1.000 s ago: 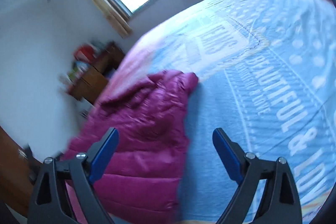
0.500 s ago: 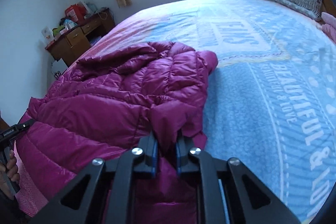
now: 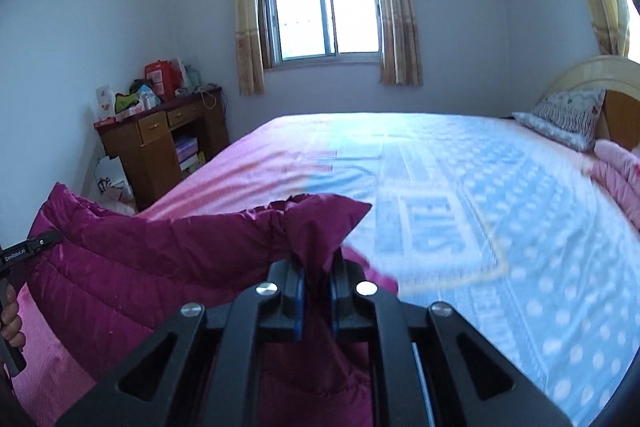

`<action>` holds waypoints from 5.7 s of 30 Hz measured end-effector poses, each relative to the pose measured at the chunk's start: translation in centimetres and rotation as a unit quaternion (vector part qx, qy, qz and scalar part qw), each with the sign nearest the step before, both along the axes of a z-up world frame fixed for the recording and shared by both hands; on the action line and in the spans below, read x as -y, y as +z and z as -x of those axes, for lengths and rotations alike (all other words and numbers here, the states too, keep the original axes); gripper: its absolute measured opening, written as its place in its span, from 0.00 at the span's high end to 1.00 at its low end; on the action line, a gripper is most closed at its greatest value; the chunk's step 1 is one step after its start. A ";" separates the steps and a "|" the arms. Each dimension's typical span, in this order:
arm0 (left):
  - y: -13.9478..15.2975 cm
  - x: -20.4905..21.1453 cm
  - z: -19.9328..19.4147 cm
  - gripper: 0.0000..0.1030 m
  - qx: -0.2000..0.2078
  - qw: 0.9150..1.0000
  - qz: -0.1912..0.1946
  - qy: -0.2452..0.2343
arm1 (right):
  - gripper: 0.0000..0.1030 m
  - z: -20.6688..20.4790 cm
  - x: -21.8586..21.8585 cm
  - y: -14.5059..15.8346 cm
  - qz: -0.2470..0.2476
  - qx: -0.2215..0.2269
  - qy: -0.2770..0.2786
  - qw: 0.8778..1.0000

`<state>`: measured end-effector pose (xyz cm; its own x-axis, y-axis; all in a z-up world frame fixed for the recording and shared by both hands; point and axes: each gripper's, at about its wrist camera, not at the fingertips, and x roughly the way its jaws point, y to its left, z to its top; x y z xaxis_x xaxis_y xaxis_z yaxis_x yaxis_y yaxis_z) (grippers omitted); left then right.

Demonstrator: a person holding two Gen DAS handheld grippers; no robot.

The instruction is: Fold large clothes

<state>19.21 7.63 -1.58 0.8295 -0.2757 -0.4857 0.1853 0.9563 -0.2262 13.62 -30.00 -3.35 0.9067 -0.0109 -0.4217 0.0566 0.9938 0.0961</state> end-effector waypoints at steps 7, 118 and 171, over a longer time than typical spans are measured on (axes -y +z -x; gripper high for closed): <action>-2.1 4.7 -9.0 0.88 -0.011 0.997 -0.057 0.046 | 0.89 -10.4 1.8 -0.8 0.017 -0.027 -0.057 0.998; -11.9 6.9 -4.8 0.21 -0.074 0.980 -0.121 0.137 | 0.96 -9.5 -12.7 -13.6 -0.104 -0.163 0.049 0.980; -3.7 23.1 7.2 0.80 0.139 0.957 -0.185 -0.176 | 0.81 -5.5 -0.3 -13.5 -0.363 -0.130 0.077 0.919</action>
<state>11.97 -15.48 -5.24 0.8279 -0.4140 -0.3783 0.5149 0.8285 0.2201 19.13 -29.73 -16.88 0.7412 0.4796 -0.4698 0.0350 0.6712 0.7404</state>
